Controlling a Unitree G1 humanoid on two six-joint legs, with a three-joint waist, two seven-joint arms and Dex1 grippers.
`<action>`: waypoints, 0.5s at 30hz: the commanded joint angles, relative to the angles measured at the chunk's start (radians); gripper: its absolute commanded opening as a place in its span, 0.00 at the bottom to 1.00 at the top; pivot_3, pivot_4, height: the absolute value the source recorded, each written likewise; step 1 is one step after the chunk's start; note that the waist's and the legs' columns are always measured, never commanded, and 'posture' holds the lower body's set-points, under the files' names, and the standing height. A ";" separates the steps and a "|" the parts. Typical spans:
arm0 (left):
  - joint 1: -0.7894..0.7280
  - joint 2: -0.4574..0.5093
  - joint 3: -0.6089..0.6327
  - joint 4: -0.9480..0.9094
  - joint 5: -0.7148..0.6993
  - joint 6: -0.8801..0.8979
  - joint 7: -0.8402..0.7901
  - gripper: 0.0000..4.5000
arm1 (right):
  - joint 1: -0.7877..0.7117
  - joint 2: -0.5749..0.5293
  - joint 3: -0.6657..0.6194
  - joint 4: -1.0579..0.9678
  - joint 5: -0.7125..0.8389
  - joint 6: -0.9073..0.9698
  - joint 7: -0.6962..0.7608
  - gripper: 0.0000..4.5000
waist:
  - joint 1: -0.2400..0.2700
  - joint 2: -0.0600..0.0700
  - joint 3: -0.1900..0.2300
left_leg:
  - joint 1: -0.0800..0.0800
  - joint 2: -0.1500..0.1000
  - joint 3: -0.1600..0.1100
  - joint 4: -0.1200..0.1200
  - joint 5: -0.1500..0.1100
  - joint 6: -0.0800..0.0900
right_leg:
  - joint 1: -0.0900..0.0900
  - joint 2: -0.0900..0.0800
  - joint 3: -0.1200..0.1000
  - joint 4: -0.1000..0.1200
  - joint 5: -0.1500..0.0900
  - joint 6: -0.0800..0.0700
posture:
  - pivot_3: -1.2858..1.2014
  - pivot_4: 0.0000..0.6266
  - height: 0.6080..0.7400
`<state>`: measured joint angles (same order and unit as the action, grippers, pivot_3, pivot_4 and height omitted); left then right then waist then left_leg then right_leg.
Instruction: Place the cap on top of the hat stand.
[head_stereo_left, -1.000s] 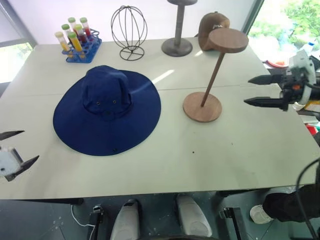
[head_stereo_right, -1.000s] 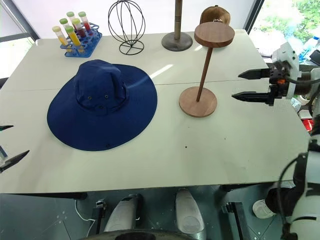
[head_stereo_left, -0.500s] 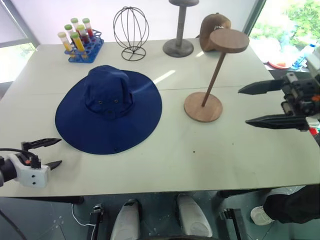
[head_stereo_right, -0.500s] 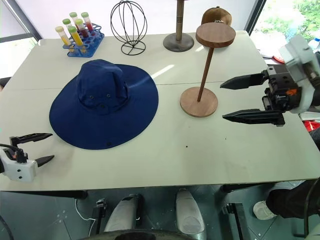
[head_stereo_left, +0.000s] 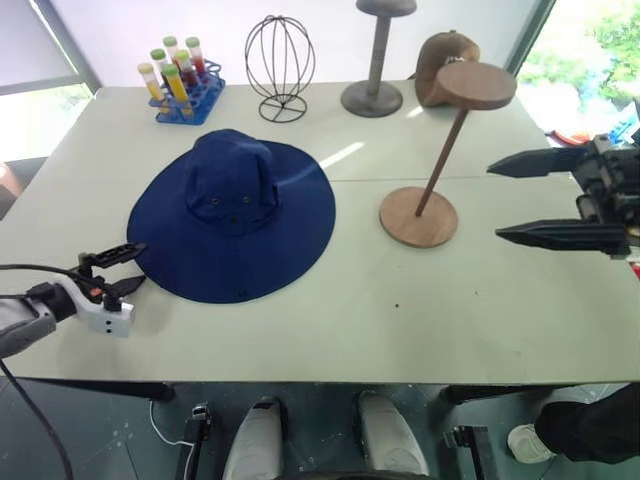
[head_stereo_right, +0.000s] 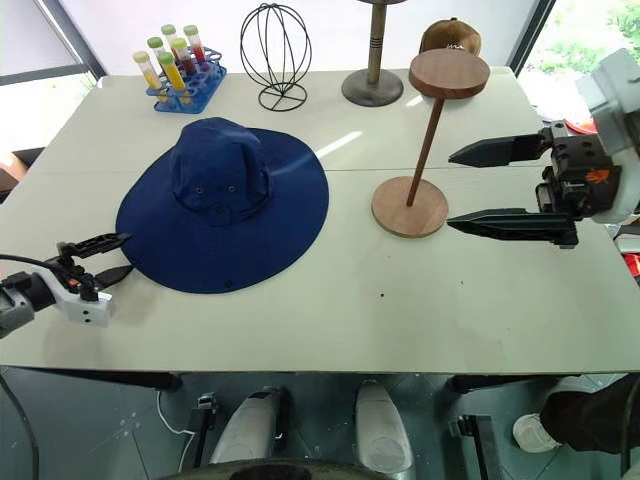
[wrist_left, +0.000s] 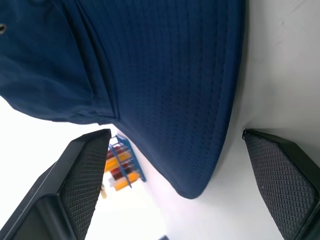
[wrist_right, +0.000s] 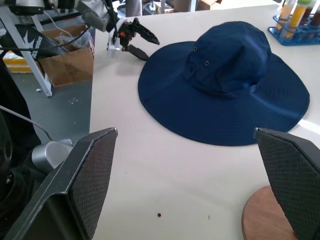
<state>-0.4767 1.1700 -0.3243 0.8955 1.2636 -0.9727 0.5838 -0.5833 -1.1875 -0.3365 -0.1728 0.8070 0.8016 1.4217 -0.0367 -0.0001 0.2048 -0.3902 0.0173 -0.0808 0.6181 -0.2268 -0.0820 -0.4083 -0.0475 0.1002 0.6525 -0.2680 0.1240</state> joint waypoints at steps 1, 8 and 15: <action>-0.057 -0.047 -0.102 0.081 0.049 0.062 0.074 0.99 | -0.016 -0.020 -0.039 -0.022 0.028 -0.002 -0.016 1.00 | 0.005 0.004 -0.002 | 0.000 0.000 0.000 0.000 0.000 0.000 | 0.000 0.000 0.000 0.000 -0.001 0.002 | 0.52 0.24 1.00; -0.214 -0.166 -0.202 0.203 0.003 0.102 0.083 0.99 | -0.049 -0.018 -0.017 -0.012 0.030 -0.010 -0.038 1.00 | 0.046 0.014 -0.008 | 0.000 0.000 0.001 0.004 0.000 0.000 | 0.003 0.000 0.000 0.000 -0.002 0.002 | 0.52 0.24 1.00; -0.337 -0.255 -0.273 0.287 -0.025 0.140 0.075 0.99 | -0.072 -0.011 0.000 -0.009 0.025 -0.015 -0.048 1.00 | 0.078 0.016 -0.010 | -0.007 0.000 0.002 0.013 0.000 0.000 | 0.004 -0.001 -0.001 -0.001 -0.003 0.002 | 0.52 0.24 1.00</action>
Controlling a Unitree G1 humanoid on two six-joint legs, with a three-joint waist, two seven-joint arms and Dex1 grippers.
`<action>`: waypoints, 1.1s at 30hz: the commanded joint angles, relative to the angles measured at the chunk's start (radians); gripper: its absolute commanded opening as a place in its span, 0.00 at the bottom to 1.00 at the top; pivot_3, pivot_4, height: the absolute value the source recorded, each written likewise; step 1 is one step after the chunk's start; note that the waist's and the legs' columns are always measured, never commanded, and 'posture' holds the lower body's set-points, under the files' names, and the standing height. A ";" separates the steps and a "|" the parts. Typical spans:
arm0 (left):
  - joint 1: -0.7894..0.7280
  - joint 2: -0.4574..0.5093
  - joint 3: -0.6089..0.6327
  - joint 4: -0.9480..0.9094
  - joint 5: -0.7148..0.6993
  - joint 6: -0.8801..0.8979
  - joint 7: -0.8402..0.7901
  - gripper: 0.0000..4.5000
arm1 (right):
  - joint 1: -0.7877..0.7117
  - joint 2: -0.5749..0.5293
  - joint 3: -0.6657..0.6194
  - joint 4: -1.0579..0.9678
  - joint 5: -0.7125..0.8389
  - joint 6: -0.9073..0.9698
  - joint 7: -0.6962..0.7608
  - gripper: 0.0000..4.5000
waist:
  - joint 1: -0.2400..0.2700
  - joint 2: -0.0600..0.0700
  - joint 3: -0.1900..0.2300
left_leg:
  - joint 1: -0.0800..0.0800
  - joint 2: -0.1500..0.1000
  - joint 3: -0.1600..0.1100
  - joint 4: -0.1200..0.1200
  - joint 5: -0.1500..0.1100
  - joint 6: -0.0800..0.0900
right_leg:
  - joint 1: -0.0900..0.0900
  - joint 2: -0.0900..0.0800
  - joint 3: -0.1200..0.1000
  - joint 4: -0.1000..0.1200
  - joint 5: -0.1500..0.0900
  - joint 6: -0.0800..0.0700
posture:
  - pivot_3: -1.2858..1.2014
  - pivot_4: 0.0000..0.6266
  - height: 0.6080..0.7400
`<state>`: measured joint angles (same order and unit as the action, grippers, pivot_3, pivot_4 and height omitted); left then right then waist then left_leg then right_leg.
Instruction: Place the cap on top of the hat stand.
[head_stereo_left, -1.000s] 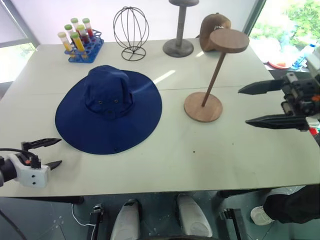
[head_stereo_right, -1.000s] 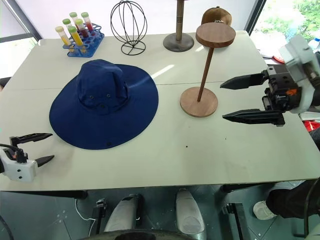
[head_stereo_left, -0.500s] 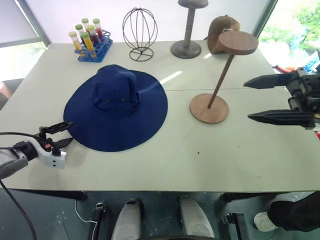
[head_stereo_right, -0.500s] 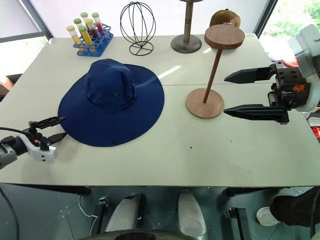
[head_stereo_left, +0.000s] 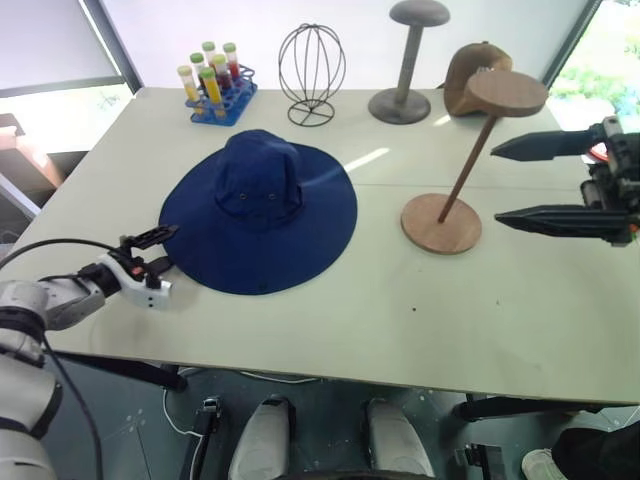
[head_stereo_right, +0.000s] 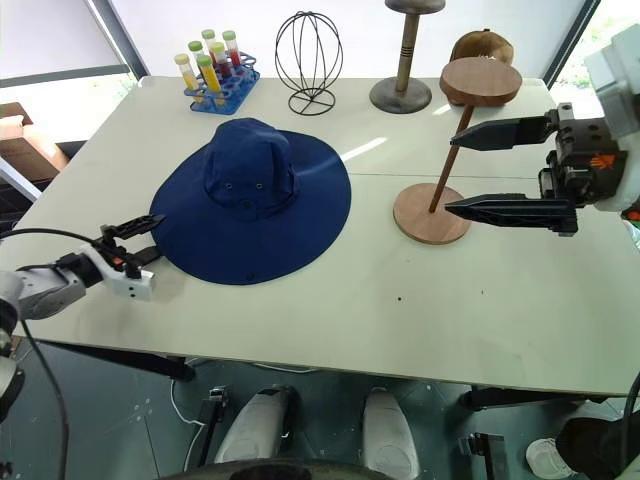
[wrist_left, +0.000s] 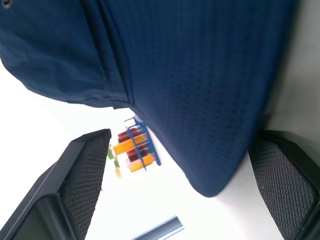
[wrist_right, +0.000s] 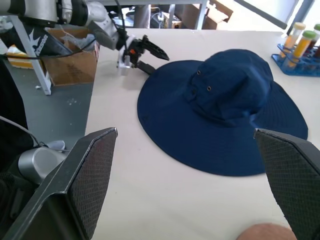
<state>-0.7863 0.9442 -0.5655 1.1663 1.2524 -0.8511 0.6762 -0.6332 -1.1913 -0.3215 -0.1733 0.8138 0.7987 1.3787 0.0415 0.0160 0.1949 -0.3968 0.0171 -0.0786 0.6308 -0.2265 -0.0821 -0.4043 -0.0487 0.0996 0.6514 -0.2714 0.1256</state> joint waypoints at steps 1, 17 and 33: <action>-0.045 -0.037 -0.037 0.024 -0.021 0.020 -0.018 0.99 | -0.023 -0.005 -0.014 -0.008 0.018 -0.013 -0.007 1.00 | -0.001 0.000 0.000 | -0.001 0.000 0.000 0.000 0.000 0.000 | -0.001 0.000 0.000 0.000 0.000 0.000 | 0.52 0.24 1.00; -0.145 -0.083 -0.152 0.079 -0.053 -0.010 -0.005 0.48 | 0.004 -0.002 -0.028 -0.026 0.018 -0.023 -0.026 1.00 | -0.012 -0.011 0.003 | -0.012 0.000 0.000 0.000 0.000 0.000 | -0.010 0.000 0.000 -0.001 0.005 0.004 | 0.52 0.24 1.00; -0.174 -0.098 0.281 0.107 -0.771 -0.028 -0.884 0.02 | 0.064 -0.001 -0.060 -0.025 -0.010 -0.076 -0.081 1.00 | -0.058 -0.019 0.004 | -0.012 0.000 0.000 0.000 0.000 0.000 | -0.010 0.000 0.000 -0.001 0.005 0.004 | 0.52 0.24 1.00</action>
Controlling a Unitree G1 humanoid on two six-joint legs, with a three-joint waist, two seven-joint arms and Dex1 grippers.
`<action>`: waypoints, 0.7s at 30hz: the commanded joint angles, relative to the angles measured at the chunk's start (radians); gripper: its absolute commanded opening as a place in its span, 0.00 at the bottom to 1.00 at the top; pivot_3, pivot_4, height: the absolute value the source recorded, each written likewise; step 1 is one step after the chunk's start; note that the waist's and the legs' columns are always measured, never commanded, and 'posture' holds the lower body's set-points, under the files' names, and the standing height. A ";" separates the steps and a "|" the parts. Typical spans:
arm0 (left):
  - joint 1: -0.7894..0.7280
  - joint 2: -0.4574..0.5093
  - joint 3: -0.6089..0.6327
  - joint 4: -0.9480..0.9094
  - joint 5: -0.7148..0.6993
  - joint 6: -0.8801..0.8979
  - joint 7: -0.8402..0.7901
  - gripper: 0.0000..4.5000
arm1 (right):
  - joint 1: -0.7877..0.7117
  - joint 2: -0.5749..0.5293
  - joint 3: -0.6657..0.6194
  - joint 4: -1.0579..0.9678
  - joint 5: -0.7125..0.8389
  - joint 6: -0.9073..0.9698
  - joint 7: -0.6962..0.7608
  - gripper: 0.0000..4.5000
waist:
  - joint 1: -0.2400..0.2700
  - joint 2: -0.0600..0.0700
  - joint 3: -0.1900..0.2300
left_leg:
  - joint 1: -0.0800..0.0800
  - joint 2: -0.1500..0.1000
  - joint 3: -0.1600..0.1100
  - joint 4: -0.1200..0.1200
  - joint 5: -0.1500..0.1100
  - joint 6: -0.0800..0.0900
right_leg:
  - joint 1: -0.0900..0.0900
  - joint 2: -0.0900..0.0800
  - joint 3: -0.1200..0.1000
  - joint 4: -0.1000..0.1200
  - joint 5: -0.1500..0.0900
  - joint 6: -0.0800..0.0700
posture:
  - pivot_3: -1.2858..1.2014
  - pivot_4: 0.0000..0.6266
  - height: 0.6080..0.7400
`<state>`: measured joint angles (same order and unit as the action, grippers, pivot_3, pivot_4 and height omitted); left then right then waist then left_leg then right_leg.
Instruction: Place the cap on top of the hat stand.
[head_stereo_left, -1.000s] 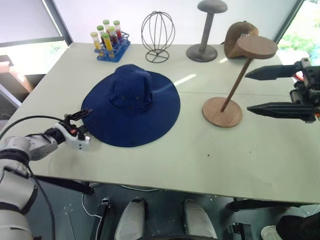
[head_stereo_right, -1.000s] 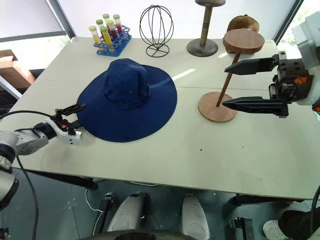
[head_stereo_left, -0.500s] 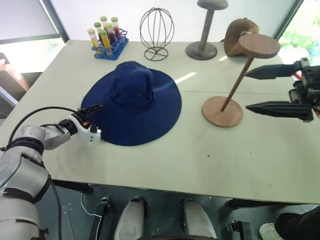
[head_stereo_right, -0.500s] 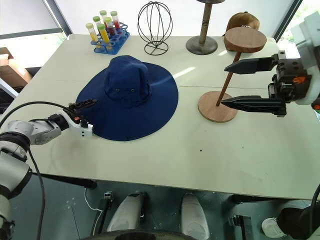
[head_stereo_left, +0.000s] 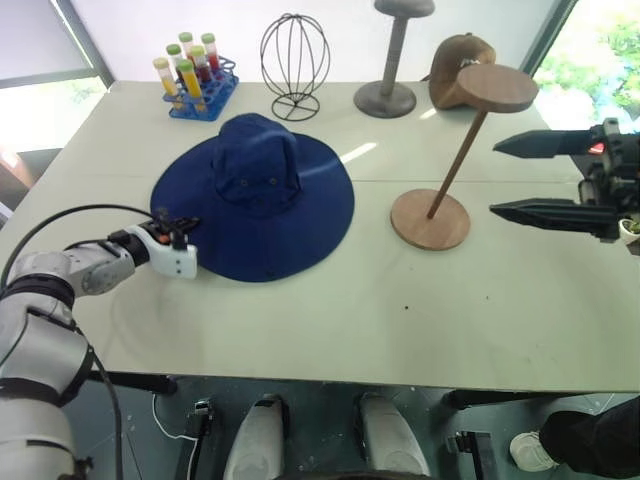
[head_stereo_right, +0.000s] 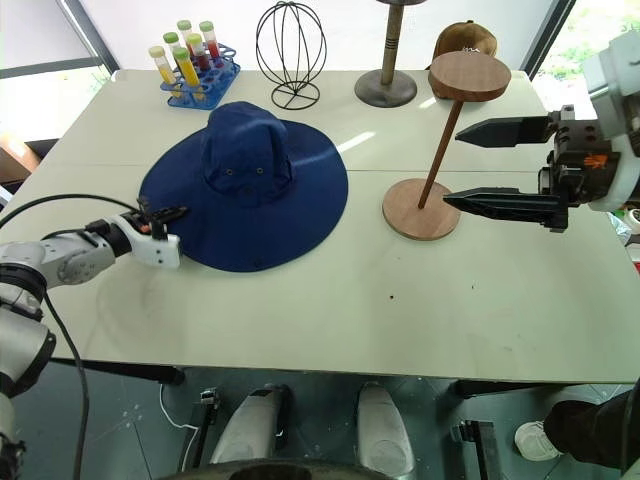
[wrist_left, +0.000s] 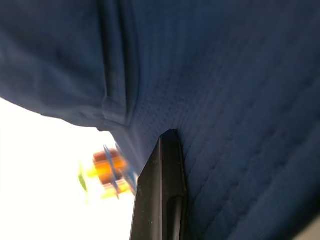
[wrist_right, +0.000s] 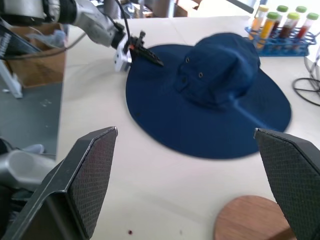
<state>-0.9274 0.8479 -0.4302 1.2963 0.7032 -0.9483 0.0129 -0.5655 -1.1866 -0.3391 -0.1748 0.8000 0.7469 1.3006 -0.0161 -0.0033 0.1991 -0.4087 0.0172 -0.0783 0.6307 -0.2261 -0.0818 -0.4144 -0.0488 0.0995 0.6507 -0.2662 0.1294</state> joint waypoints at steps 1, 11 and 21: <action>-0.040 -0.012 0.193 -0.045 -0.290 0.110 -0.298 0.02 | -0.001 -0.005 -0.043 -0.025 0.005 -0.027 -0.005 1.00 | -0.002 0.000 0.000 | 0.000 0.000 0.000 0.000 0.000 0.000 | 0.000 0.000 0.000 0.000 0.000 0.000 | 0.52 0.24 1.00; -0.142 -0.078 0.429 -0.516 -0.690 0.722 -0.759 0.02 | 0.017 0.000 -0.043 -0.022 -0.006 -0.073 -0.029 1.00 | -0.006 -0.001 0.000 | 0.000 0.000 -0.001 0.001 0.000 0.000 | 0.000 0.001 0.000 0.001 0.000 0.000 | 0.52 0.24 1.00; -0.381 -0.206 0.456 -0.751 -0.770 1.384 -0.686 0.02 | 0.023 0.006 -0.056 0.002 -0.023 -0.106 -0.061 1.00 | -0.020 -0.002 0.001 | 0.000 0.000 -0.003 0.002 0.000 0.000 | 0.001 0.001 0.000 0.001 0.000 0.001 | 0.52 0.24 1.00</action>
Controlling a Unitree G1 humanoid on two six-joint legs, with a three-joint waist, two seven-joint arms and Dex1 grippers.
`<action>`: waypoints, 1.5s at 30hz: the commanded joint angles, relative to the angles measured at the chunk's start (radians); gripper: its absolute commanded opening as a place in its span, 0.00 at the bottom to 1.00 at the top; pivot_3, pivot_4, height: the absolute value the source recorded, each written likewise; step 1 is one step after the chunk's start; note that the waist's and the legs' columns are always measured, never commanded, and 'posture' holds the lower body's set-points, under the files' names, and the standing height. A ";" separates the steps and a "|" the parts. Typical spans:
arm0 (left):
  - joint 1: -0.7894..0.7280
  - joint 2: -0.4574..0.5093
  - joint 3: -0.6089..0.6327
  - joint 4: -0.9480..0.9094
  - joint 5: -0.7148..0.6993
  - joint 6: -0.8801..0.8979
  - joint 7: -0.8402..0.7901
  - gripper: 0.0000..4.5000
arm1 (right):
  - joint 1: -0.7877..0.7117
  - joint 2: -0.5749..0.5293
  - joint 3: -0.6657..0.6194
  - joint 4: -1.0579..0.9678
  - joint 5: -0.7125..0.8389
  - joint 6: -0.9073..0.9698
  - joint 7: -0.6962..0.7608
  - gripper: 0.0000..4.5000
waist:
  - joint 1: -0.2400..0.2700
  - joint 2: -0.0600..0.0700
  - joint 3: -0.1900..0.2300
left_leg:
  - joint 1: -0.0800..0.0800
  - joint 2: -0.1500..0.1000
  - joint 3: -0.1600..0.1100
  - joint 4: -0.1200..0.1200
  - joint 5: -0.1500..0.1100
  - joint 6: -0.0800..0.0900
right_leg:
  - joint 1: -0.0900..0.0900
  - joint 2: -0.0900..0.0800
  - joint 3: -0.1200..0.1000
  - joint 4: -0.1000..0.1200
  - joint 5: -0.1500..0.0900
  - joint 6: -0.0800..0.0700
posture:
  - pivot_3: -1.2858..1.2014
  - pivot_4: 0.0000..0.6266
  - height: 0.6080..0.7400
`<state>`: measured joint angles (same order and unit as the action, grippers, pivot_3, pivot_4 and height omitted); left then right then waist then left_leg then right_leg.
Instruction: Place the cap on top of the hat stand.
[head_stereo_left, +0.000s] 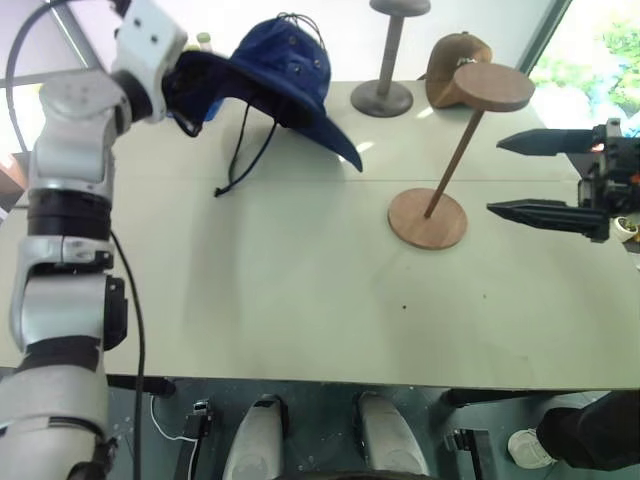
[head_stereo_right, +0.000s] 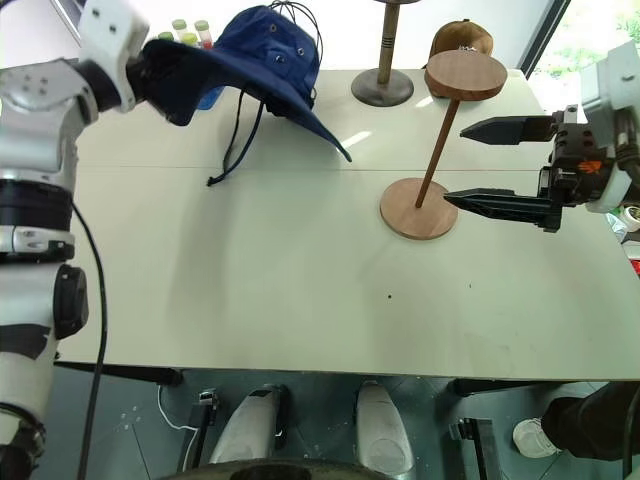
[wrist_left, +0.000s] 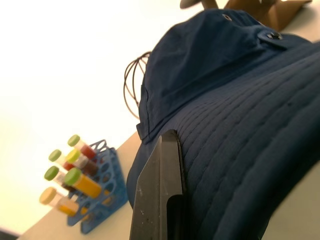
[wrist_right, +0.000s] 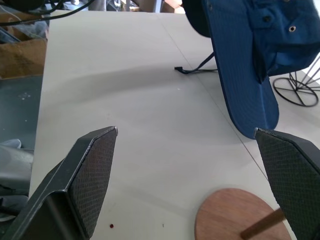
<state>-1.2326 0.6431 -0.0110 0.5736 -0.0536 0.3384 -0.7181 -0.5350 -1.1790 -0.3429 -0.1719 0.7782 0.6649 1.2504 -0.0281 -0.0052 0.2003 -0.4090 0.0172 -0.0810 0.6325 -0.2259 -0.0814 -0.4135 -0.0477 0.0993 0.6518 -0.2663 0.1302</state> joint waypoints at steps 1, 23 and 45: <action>-0.099 -0.007 0.037 -0.016 -0.011 0.126 0.057 0.02 | -0.005 -0.001 -0.055 -0.001 -0.003 -0.027 -0.014 1.00 | -0.012 0.000 0.000 | 0.000 0.000 0.000 0.000 0.000 0.000 | 0.000 0.000 0.000 0.000 0.000 0.000 | 0.52 0.24 1.00; -0.631 -0.269 0.255 0.644 -0.110 0.083 0.432 0.02 | 0.097 0.002 -0.179 -0.053 -0.007 -0.038 -0.057 1.00 | -0.033 -0.006 0.003 | 0.000 -0.001 -0.001 -0.002 0.000 0.000 | -0.001 0.000 0.000 -0.001 -0.001 0.002 | 0.52 0.24 1.00; -0.715 -0.490 0.221 0.685 -0.089 -0.093 0.265 0.02 | 0.349 -0.041 -0.688 -0.132 -0.028 0.168 -0.084 1.00 | -0.015 -0.007 0.004 | -0.001 -0.001 0.000 -0.002 0.000 0.000 | 0.000 0.000 0.000 -0.003 -0.002 0.003 | 0.52 0.24 1.00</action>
<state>-1.9056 0.1522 0.2134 1.3113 -0.1396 0.2732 -0.4124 -0.1893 -1.2060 -0.9574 -0.2927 0.7586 0.8303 1.1660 -0.0431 -0.0123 0.2047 -0.4098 0.0159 -0.0814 0.6301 -0.2260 -0.0816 -0.4137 -0.0482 0.0993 0.6488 -0.2681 0.1329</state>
